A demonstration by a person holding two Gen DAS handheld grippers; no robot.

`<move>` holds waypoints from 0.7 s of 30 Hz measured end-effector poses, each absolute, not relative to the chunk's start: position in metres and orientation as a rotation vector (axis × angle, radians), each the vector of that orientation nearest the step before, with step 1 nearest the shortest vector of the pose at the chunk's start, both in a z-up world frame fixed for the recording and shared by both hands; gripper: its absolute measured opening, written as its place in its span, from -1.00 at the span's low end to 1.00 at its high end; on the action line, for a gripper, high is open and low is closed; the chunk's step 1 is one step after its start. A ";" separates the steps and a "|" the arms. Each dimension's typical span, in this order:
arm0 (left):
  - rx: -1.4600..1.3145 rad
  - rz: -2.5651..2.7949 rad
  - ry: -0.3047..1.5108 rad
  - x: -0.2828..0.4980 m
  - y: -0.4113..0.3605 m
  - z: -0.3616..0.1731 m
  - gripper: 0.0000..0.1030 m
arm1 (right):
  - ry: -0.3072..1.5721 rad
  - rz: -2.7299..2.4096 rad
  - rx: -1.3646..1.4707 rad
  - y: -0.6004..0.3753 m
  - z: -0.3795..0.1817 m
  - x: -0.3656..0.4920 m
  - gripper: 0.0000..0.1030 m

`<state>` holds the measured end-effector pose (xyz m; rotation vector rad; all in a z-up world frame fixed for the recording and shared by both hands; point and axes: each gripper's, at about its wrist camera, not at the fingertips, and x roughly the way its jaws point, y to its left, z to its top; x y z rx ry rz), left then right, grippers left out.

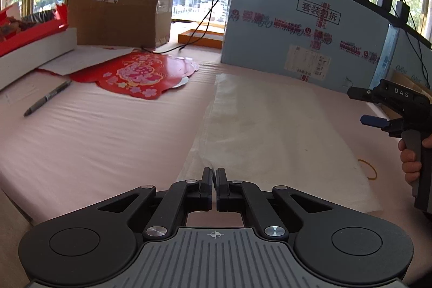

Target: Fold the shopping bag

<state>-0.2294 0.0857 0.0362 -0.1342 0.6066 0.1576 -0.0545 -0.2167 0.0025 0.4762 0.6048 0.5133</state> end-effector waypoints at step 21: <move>0.209 0.293 0.628 -0.218 0.065 0.010 0.64 | 0.840 0.543 0.474 -0.221 -0.018 0.058 0.67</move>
